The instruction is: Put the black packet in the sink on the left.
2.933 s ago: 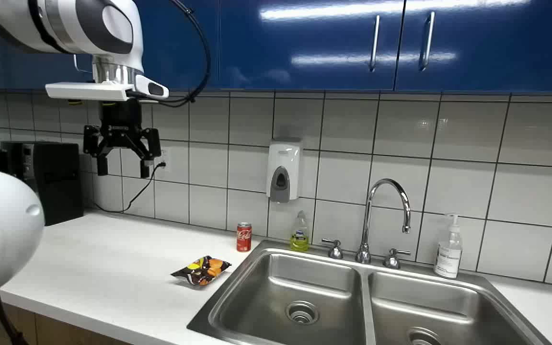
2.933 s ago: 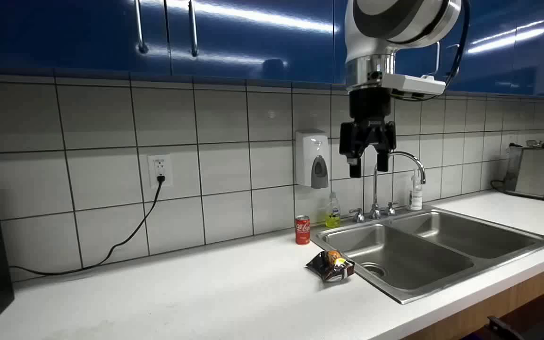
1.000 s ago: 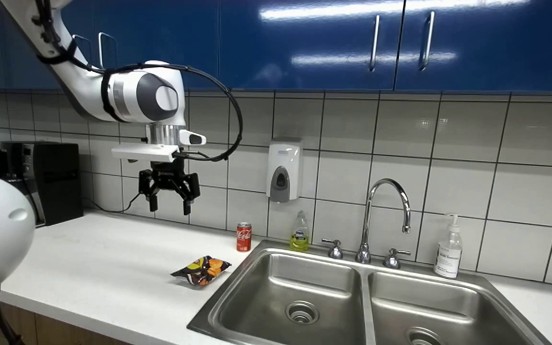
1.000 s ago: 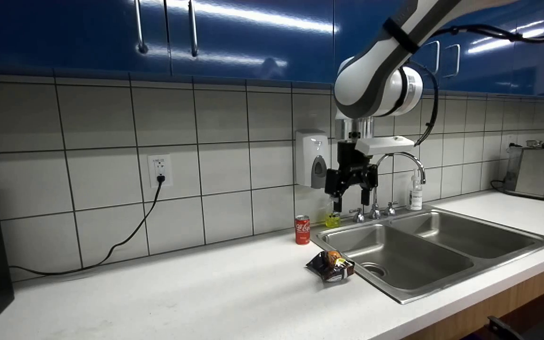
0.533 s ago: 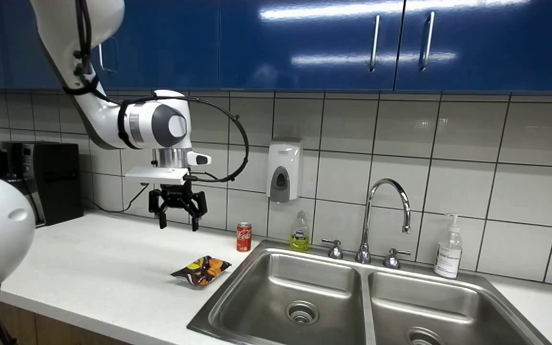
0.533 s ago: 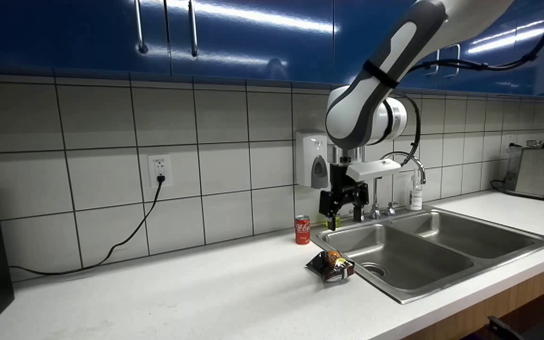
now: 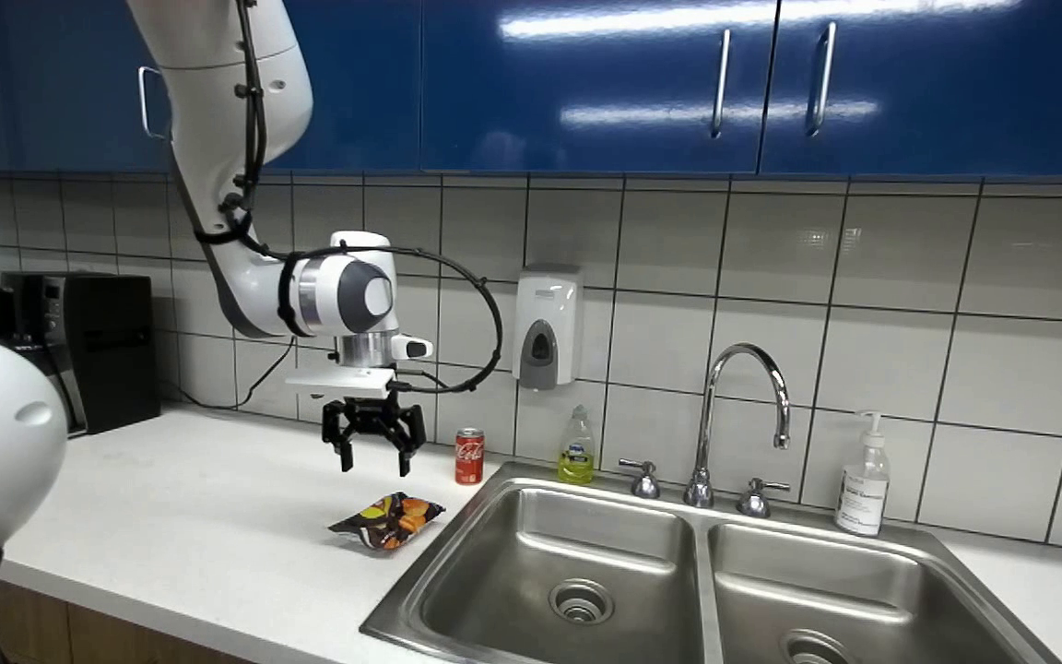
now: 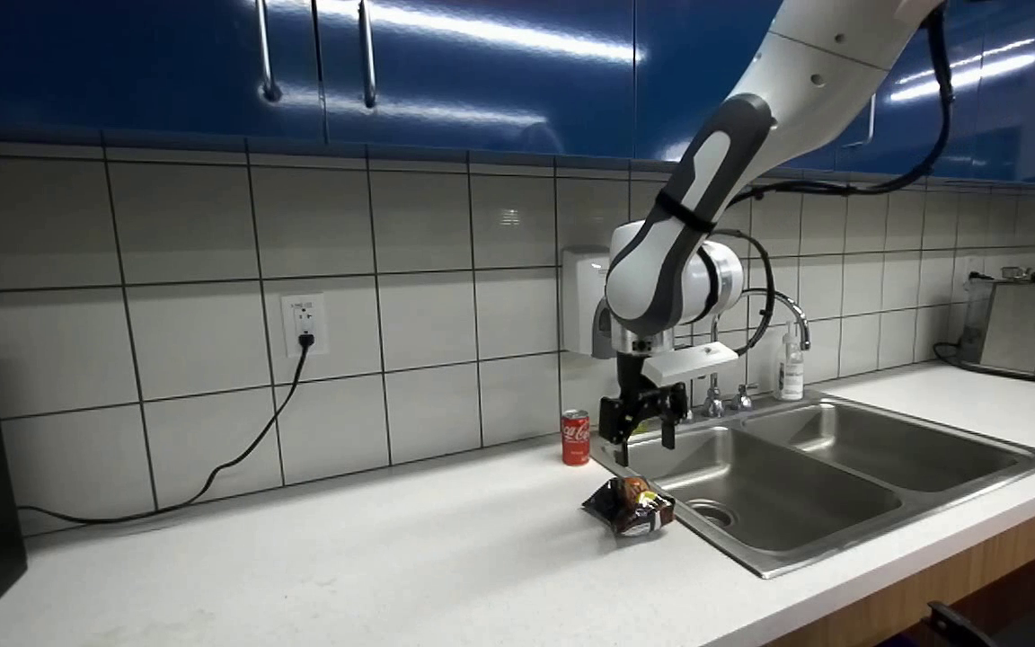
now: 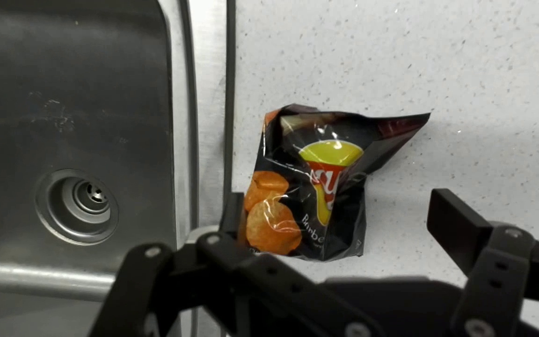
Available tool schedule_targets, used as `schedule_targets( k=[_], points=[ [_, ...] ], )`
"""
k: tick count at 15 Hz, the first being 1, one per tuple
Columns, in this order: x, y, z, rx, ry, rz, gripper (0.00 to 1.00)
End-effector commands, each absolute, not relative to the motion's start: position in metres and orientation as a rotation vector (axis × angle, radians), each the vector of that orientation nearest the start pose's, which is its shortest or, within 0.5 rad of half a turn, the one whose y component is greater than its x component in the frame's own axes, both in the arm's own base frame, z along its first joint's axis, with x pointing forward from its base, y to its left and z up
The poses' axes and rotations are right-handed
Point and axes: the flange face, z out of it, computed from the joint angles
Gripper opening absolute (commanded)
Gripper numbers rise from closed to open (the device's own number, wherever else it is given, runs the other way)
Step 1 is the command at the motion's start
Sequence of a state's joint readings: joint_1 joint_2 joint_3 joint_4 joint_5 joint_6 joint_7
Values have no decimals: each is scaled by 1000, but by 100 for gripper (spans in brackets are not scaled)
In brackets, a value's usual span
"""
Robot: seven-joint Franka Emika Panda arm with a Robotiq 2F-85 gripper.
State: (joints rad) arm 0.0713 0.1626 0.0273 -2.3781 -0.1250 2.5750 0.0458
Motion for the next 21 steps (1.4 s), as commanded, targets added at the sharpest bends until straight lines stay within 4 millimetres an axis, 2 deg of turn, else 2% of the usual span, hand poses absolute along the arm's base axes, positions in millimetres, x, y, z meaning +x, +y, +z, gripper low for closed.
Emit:
schedule_targets(
  k=[1,6,12,16,21],
  points=[
    [541,47,242,-3223,-217,-68,100],
    [565,44,219,-3243,-207,-6,100],
    [574,52,195,-3247,-216,90,100],
    [575,55,187,-3249,-205,136,100],
    [574,55,187,-3251,-200,167,100]
  ],
)
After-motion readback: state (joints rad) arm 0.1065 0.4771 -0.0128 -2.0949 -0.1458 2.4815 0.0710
